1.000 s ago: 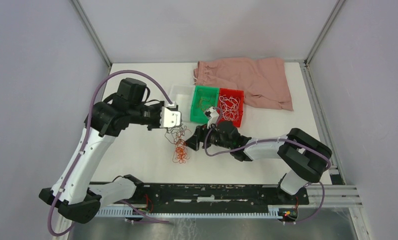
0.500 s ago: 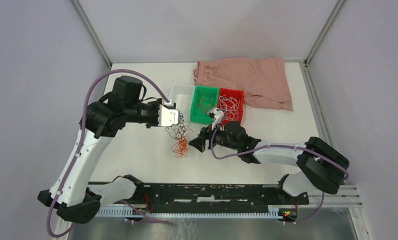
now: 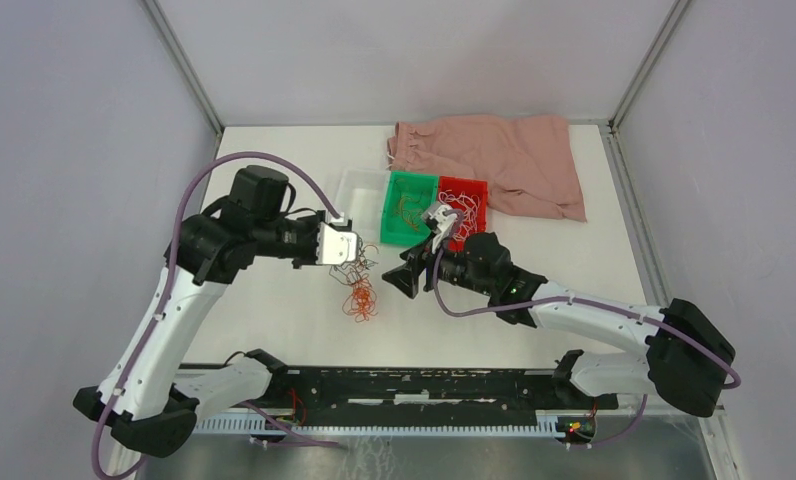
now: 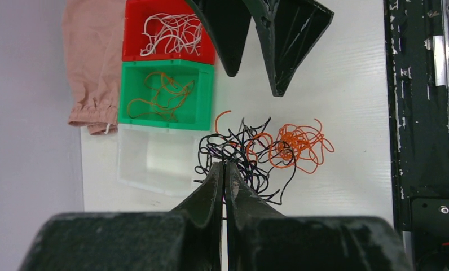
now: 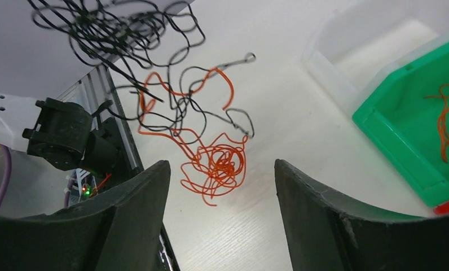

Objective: Untangle the cables
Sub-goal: Untie the cable.

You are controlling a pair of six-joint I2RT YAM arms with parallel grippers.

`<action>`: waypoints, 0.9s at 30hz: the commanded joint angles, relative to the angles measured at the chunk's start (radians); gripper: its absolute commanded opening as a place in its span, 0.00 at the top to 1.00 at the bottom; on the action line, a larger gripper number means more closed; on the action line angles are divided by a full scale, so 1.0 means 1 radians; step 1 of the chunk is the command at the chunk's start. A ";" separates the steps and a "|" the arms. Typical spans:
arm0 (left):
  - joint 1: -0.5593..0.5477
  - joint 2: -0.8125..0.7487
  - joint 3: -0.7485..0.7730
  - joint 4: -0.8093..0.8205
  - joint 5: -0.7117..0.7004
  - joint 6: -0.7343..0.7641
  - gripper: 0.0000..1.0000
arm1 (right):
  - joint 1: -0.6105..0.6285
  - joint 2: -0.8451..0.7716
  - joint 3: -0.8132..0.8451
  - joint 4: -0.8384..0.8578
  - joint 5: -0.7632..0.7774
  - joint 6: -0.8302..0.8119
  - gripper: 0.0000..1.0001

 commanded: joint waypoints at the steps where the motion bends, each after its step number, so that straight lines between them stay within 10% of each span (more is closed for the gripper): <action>1: 0.002 -0.029 -0.030 0.055 0.044 0.005 0.97 | 0.006 -0.019 0.083 0.001 -0.048 -0.031 0.26; 27: 0.001 -0.025 0.014 0.068 -0.022 -0.037 0.97 | 0.154 0.262 0.108 0.250 0.134 -0.102 0.33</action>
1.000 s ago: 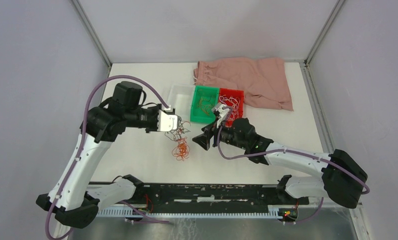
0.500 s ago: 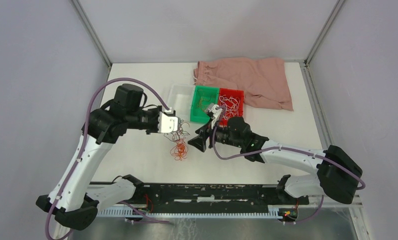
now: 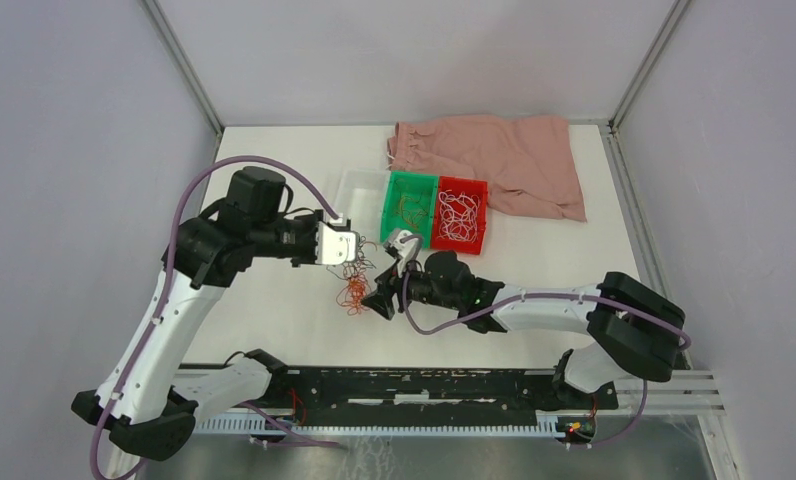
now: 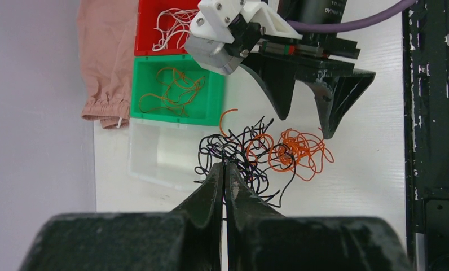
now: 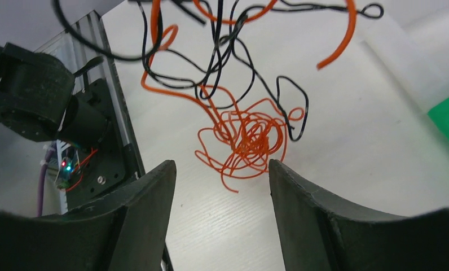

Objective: Untangle the cables
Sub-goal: Untie the cable.

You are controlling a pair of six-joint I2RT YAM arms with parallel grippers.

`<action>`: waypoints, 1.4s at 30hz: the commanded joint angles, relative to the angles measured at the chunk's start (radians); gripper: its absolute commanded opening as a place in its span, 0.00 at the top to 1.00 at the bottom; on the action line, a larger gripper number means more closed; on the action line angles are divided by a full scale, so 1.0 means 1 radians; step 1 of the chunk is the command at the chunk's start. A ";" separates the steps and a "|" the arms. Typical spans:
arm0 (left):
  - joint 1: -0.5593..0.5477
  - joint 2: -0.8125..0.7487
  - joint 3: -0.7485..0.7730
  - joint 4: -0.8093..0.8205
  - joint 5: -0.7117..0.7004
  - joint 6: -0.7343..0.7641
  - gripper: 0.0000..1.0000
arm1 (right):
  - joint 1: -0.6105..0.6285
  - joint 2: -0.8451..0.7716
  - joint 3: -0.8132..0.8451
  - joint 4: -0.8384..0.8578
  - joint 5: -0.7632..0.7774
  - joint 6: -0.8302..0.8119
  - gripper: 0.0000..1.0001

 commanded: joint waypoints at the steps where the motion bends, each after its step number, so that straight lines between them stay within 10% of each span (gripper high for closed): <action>1: 0.002 -0.006 0.045 0.036 0.010 -0.038 0.97 | 0.021 0.032 0.087 0.138 0.135 -0.049 0.33; 4: 0.002 -0.004 0.050 0.031 0.013 -0.049 0.97 | 0.028 0.061 0.120 0.147 0.151 -0.054 0.37; 9: 0.002 -0.002 0.063 0.026 -0.008 -0.050 0.97 | 0.031 0.083 0.125 0.137 0.160 -0.052 0.79; 12: 0.002 0.002 0.074 0.029 -0.080 -0.009 0.97 | 0.032 0.069 0.093 0.100 0.162 -0.035 0.87; 30: 0.045 -0.022 -0.175 0.307 -0.704 0.353 0.97 | 0.030 -0.445 -0.253 -0.161 0.311 0.055 0.82; 36: 0.216 -0.007 -0.206 0.276 -0.625 0.384 0.97 | 0.029 -0.529 -0.244 -0.263 0.375 0.040 0.79; 42: 0.230 0.004 -0.158 0.168 -0.469 0.284 0.97 | 0.029 -0.308 -0.137 -0.161 0.277 0.000 0.44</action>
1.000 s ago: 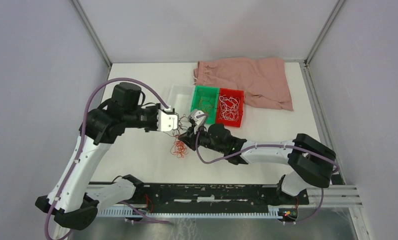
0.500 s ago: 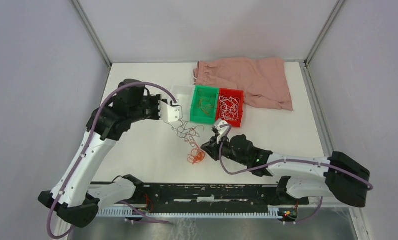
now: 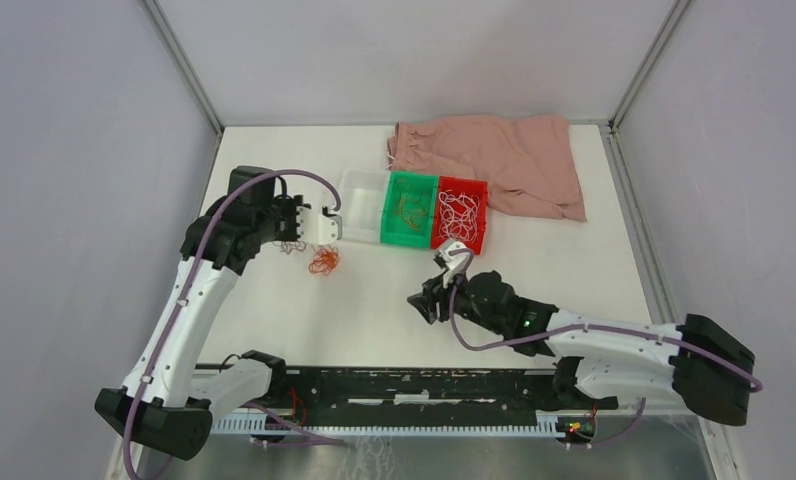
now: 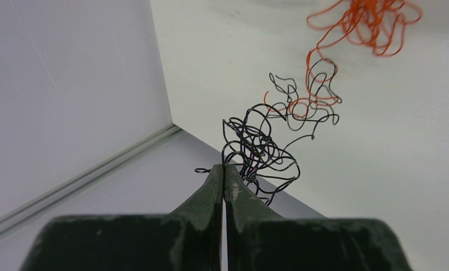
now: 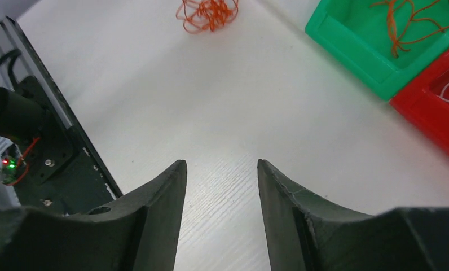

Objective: Untangle the cables
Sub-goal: Untie the cable.

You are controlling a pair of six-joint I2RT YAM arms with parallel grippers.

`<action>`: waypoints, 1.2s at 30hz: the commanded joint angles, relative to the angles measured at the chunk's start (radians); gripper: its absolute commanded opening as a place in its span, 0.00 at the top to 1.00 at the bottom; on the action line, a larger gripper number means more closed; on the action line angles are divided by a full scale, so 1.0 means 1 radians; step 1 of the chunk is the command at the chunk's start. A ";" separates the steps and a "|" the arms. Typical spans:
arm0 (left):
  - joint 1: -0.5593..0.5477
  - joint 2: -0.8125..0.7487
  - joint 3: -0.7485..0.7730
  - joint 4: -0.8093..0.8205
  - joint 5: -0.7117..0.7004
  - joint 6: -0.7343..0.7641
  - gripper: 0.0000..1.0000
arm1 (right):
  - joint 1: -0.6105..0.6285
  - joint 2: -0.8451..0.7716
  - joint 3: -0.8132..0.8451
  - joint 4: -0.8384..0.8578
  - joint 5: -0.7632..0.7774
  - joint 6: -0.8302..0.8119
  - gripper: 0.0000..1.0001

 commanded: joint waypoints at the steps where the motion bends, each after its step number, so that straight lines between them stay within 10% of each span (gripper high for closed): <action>1: 0.002 -0.019 0.042 -0.028 0.116 -0.037 0.97 | 0.002 0.223 0.141 0.096 -0.063 -0.033 0.41; 11: 0.001 -0.043 0.058 -0.059 0.128 -0.074 0.97 | 0.005 0.810 0.598 0.212 0.042 0.060 0.26; 25: 0.000 -0.040 0.086 -0.101 0.156 -0.103 0.97 | -0.005 1.166 0.984 0.070 0.246 0.260 0.40; 36: 0.002 -0.057 -0.015 -0.067 0.110 -0.082 0.97 | -0.018 1.054 0.847 0.148 0.271 0.185 0.99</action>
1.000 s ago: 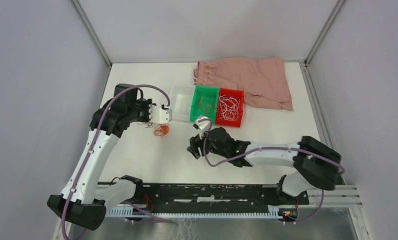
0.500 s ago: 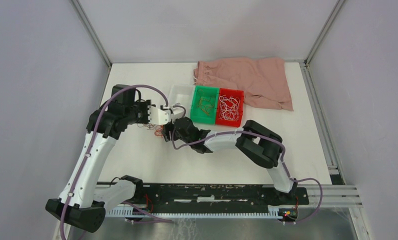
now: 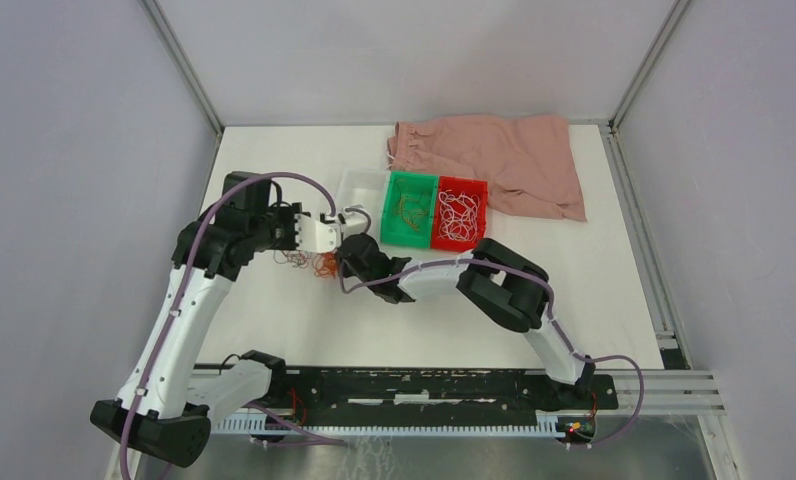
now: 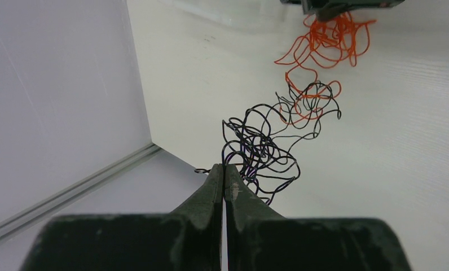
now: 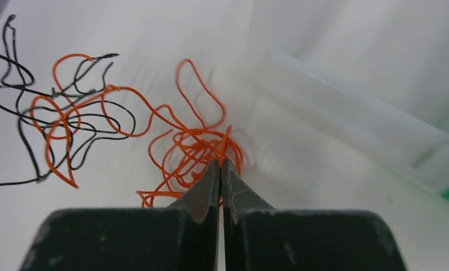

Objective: Untangle the cables
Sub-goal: Untie the cable.

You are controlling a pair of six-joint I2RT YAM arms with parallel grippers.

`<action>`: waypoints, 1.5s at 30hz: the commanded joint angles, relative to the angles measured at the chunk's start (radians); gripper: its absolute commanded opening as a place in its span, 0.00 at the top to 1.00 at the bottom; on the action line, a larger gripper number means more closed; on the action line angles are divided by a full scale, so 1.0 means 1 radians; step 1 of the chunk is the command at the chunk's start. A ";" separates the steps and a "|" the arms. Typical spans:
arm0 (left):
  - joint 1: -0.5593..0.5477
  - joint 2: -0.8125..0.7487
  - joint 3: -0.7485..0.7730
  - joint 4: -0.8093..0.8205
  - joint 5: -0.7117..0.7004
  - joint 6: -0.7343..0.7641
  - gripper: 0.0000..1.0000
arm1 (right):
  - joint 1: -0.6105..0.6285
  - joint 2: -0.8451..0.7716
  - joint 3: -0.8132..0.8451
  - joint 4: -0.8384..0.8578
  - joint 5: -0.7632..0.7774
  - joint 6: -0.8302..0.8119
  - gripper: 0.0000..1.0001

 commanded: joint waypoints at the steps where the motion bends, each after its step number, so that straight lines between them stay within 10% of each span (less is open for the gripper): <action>1: 0.002 -0.034 -0.091 0.064 -0.020 -0.023 0.97 | -0.014 -0.203 -0.183 0.108 0.054 -0.063 1.00; 8: 0.002 -0.076 -0.324 0.178 0.136 -0.101 0.95 | -0.128 -0.567 -0.538 0.313 -0.209 -0.150 1.00; 11: 0.000 -0.094 -0.360 0.151 0.251 -0.118 0.44 | -0.181 -0.675 -0.587 0.288 -0.373 -0.161 1.00; 16: 0.001 -0.111 -0.299 0.081 0.376 -0.122 0.00 | -0.242 -0.807 -0.612 0.220 -0.585 -0.173 1.00; 35: 0.000 -0.163 -0.201 0.438 0.792 -0.572 0.45 | -0.270 -0.747 -0.376 0.329 -1.089 0.119 0.99; 45: 0.000 -0.182 -0.209 0.447 0.822 -0.547 0.56 | -0.261 -0.699 -0.331 0.395 -1.158 0.214 0.99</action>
